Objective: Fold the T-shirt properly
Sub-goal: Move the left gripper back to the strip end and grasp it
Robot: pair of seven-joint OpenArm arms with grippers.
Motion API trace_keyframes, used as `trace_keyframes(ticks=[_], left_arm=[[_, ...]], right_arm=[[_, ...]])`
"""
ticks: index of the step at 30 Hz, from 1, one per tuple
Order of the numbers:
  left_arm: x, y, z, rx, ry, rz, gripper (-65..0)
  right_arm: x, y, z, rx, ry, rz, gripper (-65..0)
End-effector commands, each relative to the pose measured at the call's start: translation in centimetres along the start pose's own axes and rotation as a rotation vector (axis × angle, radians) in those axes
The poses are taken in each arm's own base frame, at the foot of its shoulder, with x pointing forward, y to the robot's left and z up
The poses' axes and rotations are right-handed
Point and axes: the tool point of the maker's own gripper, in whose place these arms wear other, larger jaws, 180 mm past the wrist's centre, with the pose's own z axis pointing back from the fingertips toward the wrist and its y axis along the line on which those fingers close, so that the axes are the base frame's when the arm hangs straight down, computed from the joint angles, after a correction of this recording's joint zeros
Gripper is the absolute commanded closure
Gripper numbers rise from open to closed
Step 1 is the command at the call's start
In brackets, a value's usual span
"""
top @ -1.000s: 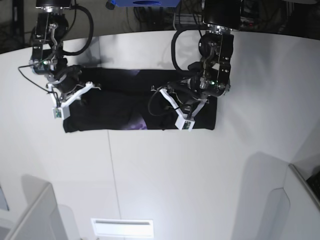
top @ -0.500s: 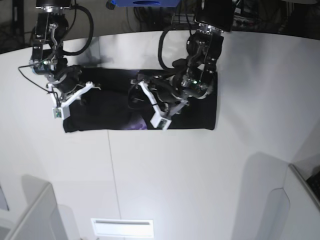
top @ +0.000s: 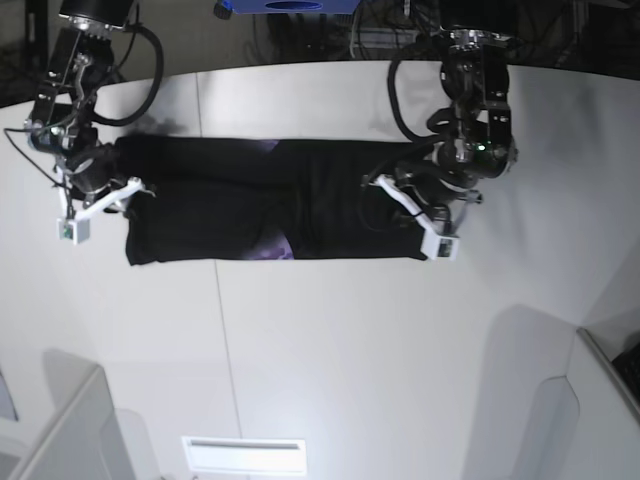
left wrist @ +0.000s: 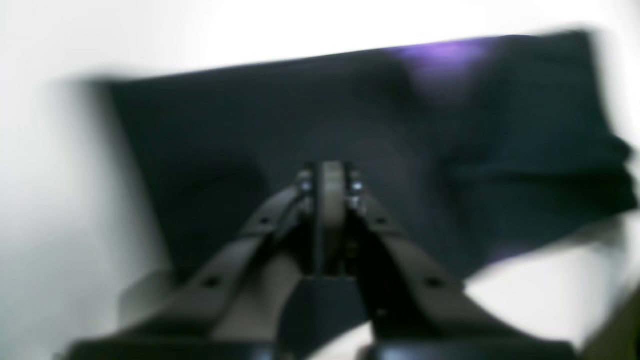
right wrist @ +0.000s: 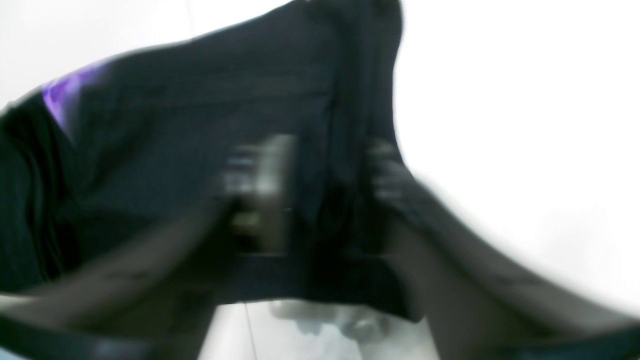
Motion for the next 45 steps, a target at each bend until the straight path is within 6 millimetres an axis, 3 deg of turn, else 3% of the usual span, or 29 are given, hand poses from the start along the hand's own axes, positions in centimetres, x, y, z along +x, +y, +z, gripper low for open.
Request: trace_keyframes(ticks=[1,3,5,9,13,19,23,29,33,35,42,45], left_arm=[[1.2,0.0,0.5,-0.014,-0.055,0.021,0.0],[0.3,3.4,1.6,0.066,-0.053,0.066,0.0],[-0.3,5.8,2.6,0.123,-0.053,0.097,0.0],[-0.5,10.1,4.5,0.225,-0.053,0.101,0.0],[-0.9,12.3,4.6,0.265,-0.034,0.099,0.0],[-1.6,12.3,2.3,0.241,-0.074,0.070,0.0],[-3.1,11.9,0.9,0.215,-0.047,0.059,0.0],[-3.1,10.5,-0.1,0.180,-0.040,0.034,0.0],[-2.6,9.2,-1.0,0.147,-0.040,0.010,0.0],[-3.2,8.8,-1.6,0.136,-0.017,0.009,0.0],[-3.8,9.1,-2.4,0.135,0.009,0.026,0.0],[-3.9,9.2,-2.4,0.138,0.011,0.024,0.0]], right_arm=[[1.8,0.0,0.5,0.014,-0.049,0.032,-33.9],[2.5,0.6,0.5,0.049,-0.058,0.092,-43.5],[2.4,0.4,0.2,0.057,-0.043,0.110,-44.3],[2.2,-2.1,-1.1,0.027,0.014,0.022,-44.3],[1.5,-2.6,-2.6,0.050,0.058,0.000,-44.4],[-0.1,-2.9,-4.2,0.073,0.120,-0.025,-44.4],[-1.1,-2.8,-4.2,0.076,0.154,-0.024,-44.4],[-3.6,-1.8,-4.1,0.098,0.221,-0.033,-40.8],[-4.0,-1.3,-4.3,0.110,0.229,-0.038,-39.2],[-4.4,0.0,-4.6,0.135,0.250,-0.004,-39.2],[-4.4,1.1,-5.0,0.157,0.250,0.011,-38.7],[-4.3,1.1,-5.1,0.155,0.248,0.013,-29.6]])
